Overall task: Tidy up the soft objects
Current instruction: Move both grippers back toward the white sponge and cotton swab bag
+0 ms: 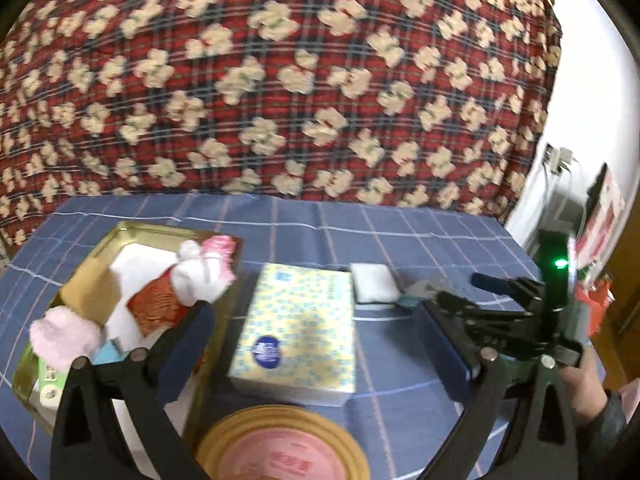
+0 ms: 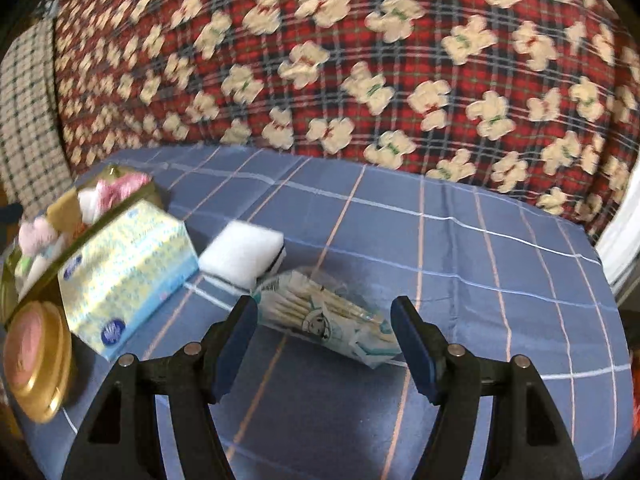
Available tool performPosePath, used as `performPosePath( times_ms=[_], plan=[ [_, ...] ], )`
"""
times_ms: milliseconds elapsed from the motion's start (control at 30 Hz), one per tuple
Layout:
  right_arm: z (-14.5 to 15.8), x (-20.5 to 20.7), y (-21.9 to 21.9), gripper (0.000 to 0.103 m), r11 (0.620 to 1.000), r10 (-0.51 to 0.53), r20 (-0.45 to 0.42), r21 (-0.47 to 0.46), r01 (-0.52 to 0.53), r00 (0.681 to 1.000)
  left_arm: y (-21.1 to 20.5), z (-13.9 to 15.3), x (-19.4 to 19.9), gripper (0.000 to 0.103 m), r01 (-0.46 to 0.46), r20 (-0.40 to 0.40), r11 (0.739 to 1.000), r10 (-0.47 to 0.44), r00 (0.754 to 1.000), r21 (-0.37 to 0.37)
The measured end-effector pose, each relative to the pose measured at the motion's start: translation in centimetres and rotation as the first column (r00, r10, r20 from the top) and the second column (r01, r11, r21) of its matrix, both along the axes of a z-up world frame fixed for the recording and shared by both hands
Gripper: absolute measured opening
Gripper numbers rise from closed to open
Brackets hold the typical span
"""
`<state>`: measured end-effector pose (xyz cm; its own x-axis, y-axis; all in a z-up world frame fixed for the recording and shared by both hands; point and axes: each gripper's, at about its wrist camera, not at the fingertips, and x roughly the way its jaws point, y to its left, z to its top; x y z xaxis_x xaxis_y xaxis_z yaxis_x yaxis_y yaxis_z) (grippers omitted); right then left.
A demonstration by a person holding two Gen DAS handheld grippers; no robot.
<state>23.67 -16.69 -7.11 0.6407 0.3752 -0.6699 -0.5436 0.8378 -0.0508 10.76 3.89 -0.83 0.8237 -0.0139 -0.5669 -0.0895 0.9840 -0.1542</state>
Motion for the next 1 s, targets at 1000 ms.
performPosePath(
  times_ms=[1000],
  plan=[
    [-2.5, 5.9, -1.3, 0.036, 1.0, -0.004, -0.136, 0.025, 0.007, 0.991, -6.8, -1.2, 13.2, 0.101, 0.068, -0.287, 0.984, -0.019, 0.958, 0.162]
  ],
)
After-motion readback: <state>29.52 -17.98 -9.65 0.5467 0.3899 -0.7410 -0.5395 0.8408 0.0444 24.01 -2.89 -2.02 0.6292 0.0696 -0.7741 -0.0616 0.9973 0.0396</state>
